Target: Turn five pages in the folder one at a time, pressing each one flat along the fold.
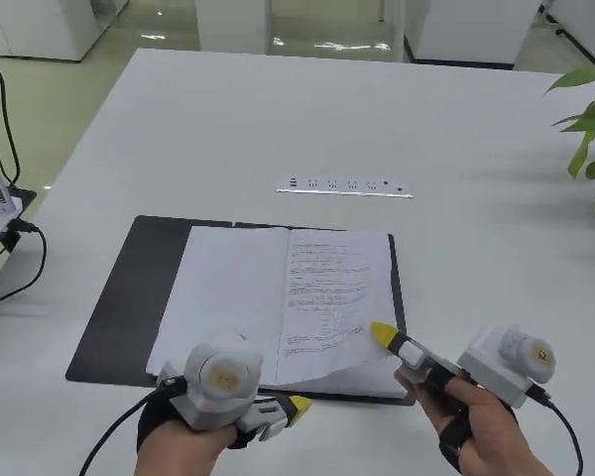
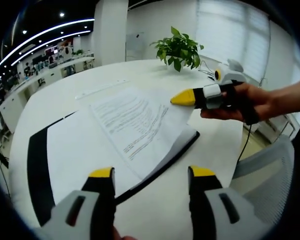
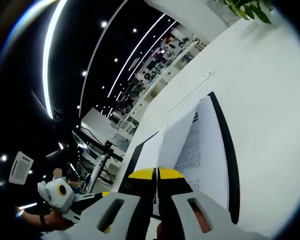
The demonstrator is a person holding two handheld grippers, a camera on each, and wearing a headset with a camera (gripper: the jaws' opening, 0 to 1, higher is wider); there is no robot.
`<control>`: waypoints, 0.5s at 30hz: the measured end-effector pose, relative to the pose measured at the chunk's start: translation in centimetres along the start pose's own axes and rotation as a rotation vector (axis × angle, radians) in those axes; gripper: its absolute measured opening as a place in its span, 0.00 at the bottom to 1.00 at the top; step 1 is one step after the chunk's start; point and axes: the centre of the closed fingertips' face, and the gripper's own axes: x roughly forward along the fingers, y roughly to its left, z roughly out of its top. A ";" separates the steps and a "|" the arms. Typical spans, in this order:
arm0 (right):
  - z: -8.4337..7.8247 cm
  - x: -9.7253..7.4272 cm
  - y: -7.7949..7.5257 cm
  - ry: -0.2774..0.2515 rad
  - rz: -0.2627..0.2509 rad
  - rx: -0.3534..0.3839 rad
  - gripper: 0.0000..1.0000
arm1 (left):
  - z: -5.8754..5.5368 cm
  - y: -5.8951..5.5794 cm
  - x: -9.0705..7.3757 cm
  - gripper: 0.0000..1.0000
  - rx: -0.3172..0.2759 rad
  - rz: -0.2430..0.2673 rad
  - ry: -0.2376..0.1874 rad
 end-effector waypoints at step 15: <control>-0.3 2.8 4.8 -0.001 0.075 -0.037 0.00 | -0.7 1.1 -3.6 0.61 -0.021 0.047 -0.030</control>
